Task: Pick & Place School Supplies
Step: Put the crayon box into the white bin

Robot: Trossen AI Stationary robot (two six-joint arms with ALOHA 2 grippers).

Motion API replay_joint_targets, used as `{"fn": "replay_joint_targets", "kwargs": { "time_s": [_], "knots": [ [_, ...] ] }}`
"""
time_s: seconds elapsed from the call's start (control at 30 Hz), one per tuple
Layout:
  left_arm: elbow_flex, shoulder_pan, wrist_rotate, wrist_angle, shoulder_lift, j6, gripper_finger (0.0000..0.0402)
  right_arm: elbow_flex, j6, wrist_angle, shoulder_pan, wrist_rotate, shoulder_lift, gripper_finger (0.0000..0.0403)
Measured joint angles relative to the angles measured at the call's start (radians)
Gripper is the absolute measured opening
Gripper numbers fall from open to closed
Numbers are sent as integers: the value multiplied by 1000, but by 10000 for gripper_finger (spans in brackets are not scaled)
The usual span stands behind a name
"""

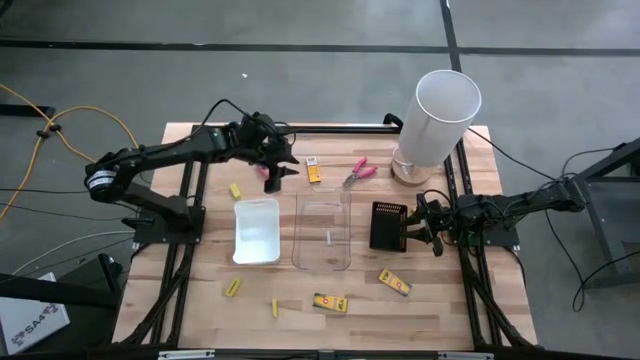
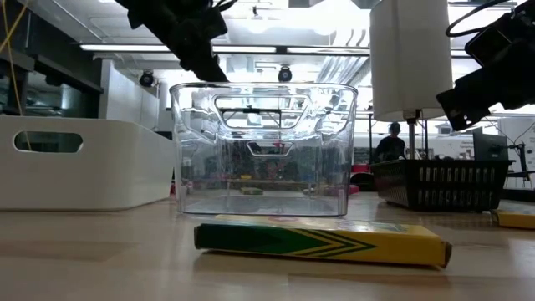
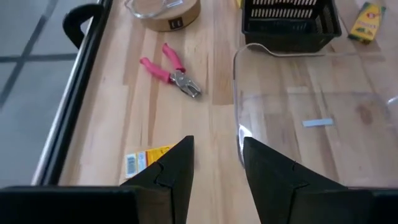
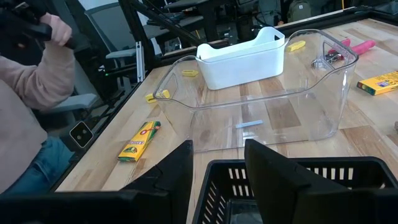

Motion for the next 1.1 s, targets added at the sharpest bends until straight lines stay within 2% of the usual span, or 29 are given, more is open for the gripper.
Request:
{"fn": "replay_joint_targets", "kwargs": {
  "time_s": [0.23, 0.33, 0.4, 0.6, 0.9, 1.1],
  "knots": [
    [0, 20, -20, -1, -18, 139, 133, 0, 0, 0, 0, 0, 0, 136],
    [0, 39, -32, -47, -10, 126, 133, 0, 0, 0, 0, 0, 0, 136],
    [0, 52, -12, -63, 10, 135, 133, 0, 0, 0, 0, 0, 0, 136],
    [8, 118, 69, -61, 85, 298, 133, 0, 0, 0, 0, 0, 0, 137],
    [26, 179, 76, -58, 127, 563, 133, 0, 0, 0, 0, 0, 0, 136],
    [26, 173, 76, -40, 128, 597, 133, 0, 0, 0, 0, 0, 0, 137]
  ]
}}
